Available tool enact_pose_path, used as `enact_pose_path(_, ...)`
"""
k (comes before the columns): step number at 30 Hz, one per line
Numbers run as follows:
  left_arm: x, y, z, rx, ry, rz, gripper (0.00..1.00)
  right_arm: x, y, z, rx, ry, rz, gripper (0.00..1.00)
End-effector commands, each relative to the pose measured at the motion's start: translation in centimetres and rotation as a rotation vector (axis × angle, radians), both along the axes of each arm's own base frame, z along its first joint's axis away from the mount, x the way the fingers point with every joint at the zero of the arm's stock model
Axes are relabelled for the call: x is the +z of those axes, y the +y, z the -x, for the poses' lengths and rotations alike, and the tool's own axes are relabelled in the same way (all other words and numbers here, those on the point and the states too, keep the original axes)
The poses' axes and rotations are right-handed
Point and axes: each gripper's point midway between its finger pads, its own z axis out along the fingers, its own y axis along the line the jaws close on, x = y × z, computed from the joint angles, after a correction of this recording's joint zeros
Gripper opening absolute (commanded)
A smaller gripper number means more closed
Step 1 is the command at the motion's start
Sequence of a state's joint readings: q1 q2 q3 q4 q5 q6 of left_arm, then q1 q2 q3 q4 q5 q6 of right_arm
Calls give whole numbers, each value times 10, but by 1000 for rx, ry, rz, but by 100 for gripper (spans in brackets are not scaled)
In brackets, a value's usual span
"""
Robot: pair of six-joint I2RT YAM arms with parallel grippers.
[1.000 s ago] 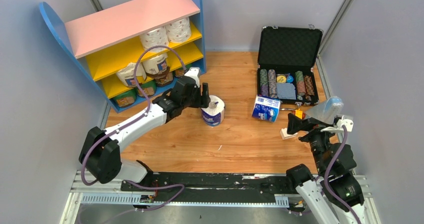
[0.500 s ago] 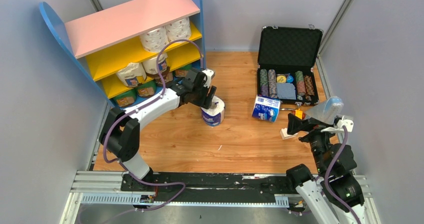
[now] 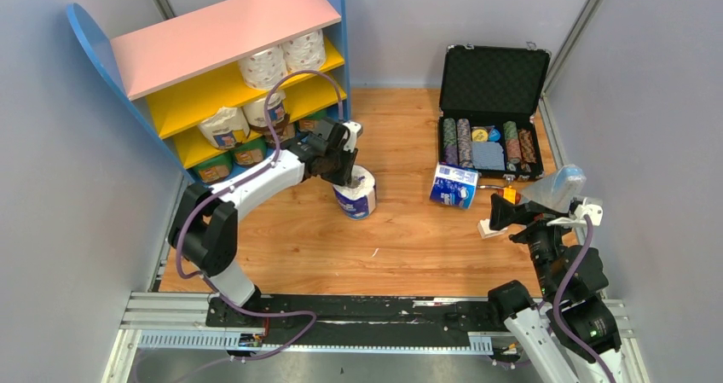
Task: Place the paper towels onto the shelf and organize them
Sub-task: Pick up the paper towel from the center of the board, then place the paper towel on the shelf.
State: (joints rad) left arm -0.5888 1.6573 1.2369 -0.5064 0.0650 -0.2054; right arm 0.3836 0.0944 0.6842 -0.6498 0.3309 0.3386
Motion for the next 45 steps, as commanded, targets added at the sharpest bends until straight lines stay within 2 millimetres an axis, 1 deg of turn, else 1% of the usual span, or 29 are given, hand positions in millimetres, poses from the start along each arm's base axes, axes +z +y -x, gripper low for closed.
enact_pose_path(1,75,7,-6,62,-137,68,27,9,1,-1,6,-38,-9,100)
enact_pose_path(4,113,20,-4,117,-198,78,24,9,1,-1,7,-38,-9,100)
enact_pose_path(6,149,32,-7,180,-266,86,21,9,1,-1,6,-39,-10,100)
enact_pose_path(7,160,35,-7,199,-283,87,18,9,1,-1,7,-39,-10,100)
enact_pose_path(8,181,44,-7,236,-321,89,17,9,1,0,6,-39,-10,100)
enact_pose_path(9,191,48,-6,251,-338,88,16,10,1,0,7,-41,-11,100)
enact_pose_path(10,212,57,-5,283,-374,85,15,10,1,0,6,-42,-12,100)
enact_pose_path(11,222,62,-4,297,-393,82,14,10,1,0,6,-42,-11,100)
enact_pose_path(12,244,70,-2,319,-437,84,13,10,1,-1,6,-41,-11,100)
enact_pose_path(13,255,75,0,328,-457,83,13,9,1,-1,7,-39,-10,100)
enact_pose_path(14,278,83,2,348,-514,93,12,9,1,-1,7,-38,-9,100)
enact_pose_path(15,289,88,3,360,-543,97,11,9,2,-1,7,-37,-7,100)
enact_pose_path(16,309,97,4,386,-596,97,11,9,2,-1,9,-37,-7,100)
enact_pose_path(17,317,101,3,400,-619,92,11,9,2,-2,11,-36,-6,100)
enact_pose_path(18,336,110,4,428,-668,84,11,8,3,-2,12,-36,-5,100)
enact_pose_path(19,340,115,3,433,-680,57,11,8,3,-2,15,-33,-4,100)
enact_pose_path(20,358,124,4,470,-725,57,11,8,3,-2,14,-33,-4,100)
enact_pose_path(21,362,129,3,478,-736,27,11,8,3,-2,13,-33,-4,100)
enact_pose_path(22,379,140,5,519,-777,27,11,8,3,-2,14,-33,-4,100)
enact_pose_path(23,385,145,4,533,-794,4,10,8,3,-3,13,-32,-4,100)
enact_pose_path(24,398,155,6,571,-827,2,10,8,3,-3,11,-33,-4,100)
enact_pose_path(26,415,172,7,621,-868,-1,10,8,3,-3,12,-32,-4,100)
enact_pose_path(27,417,183,5,651,-875,-16,10,7,3,-3,11,-32,-4,100)
enact_pose_path(29,432,201,6,712,-909,-16,10,7,3,-3,10,-30,-4,100)
enact_pose_path(33,448,231,1,802,-947,-54,10,5,4,-5,15,-19,1,100)
enact_pose_path(34,449,236,0,817,-947,-66,11,5,5,-5,16,-16,3,100)
enact_pose_path(37,454,267,-1,914,-953,-115,11,3,6,-7,20,-6,6,100)
enact_pose_path(38,454,272,-1,932,-955,-124,12,3,6,-7,20,-5,7,100)
enact_pose_path(45,454,324,8,1097,-954,-216,14,0,9,-9,30,11,14,100)
